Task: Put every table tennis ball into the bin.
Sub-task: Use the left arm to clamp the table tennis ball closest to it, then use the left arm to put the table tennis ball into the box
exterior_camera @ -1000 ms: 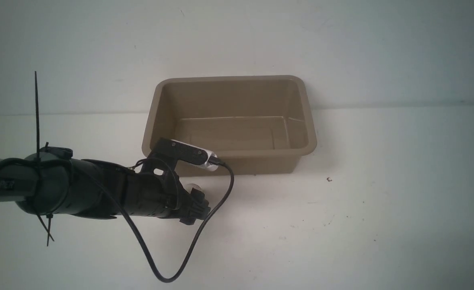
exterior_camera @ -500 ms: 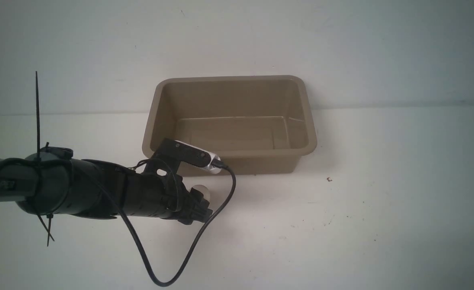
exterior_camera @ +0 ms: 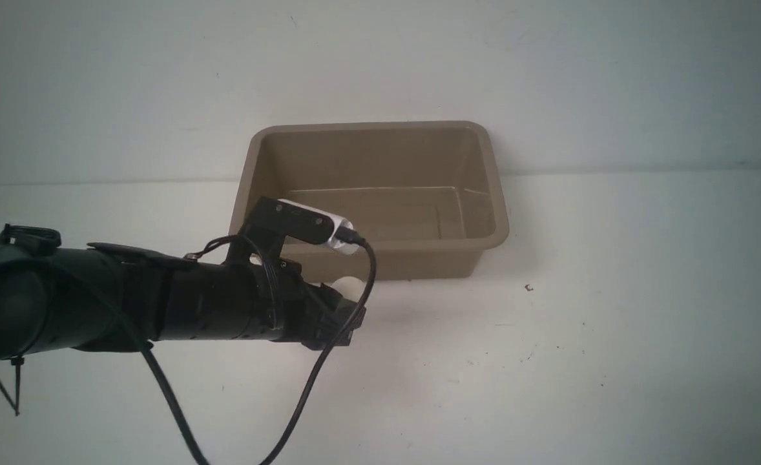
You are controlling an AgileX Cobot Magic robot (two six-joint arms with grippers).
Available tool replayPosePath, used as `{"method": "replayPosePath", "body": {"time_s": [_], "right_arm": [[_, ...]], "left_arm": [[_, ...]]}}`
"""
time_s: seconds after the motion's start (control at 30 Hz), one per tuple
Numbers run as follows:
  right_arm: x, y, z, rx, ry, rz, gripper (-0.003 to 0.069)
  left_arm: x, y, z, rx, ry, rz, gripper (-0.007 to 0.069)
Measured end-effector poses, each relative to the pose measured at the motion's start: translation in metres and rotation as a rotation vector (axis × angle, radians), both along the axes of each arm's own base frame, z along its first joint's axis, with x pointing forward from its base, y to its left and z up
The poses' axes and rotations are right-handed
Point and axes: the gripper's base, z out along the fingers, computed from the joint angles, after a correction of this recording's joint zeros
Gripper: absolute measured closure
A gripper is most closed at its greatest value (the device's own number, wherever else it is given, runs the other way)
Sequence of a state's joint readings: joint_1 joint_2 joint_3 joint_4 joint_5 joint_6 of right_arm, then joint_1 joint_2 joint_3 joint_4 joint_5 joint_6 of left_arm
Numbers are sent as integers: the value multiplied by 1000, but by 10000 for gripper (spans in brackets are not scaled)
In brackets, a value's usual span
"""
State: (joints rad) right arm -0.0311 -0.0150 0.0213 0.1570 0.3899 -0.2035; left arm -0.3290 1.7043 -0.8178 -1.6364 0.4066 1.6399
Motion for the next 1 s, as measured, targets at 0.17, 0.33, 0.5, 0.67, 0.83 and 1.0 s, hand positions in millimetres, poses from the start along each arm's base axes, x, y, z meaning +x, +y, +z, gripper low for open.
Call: {"method": "replayPosePath", "body": {"time_s": [0.17, 0.33, 0.5, 0.67, 0.83, 1.0], "right_arm": [[0, 0, 0, 0, 0, 0, 134], [0, 0, 0, 0, 0, 0, 134], [0, 0, 0, 0, 0, 0, 134], [0, 0, 0, 0, 0, 0, 134], [0, 0, 0, 0, 0, 0, 134], [0, 0, 0, 0, 0, 0, 134]], "left_arm": [[-9, -5, 25, -71, -52, -84, 302], [10, 0, 51, 8, -259, -75, 302], [47, 4, 75, 129, -418, -19, 302], [90, -1, 69, 190, -453, 28, 302], [118, -10, 20, 219, -371, 12, 268], [122, -6, 8, 232, -313, 88, 103]]}}
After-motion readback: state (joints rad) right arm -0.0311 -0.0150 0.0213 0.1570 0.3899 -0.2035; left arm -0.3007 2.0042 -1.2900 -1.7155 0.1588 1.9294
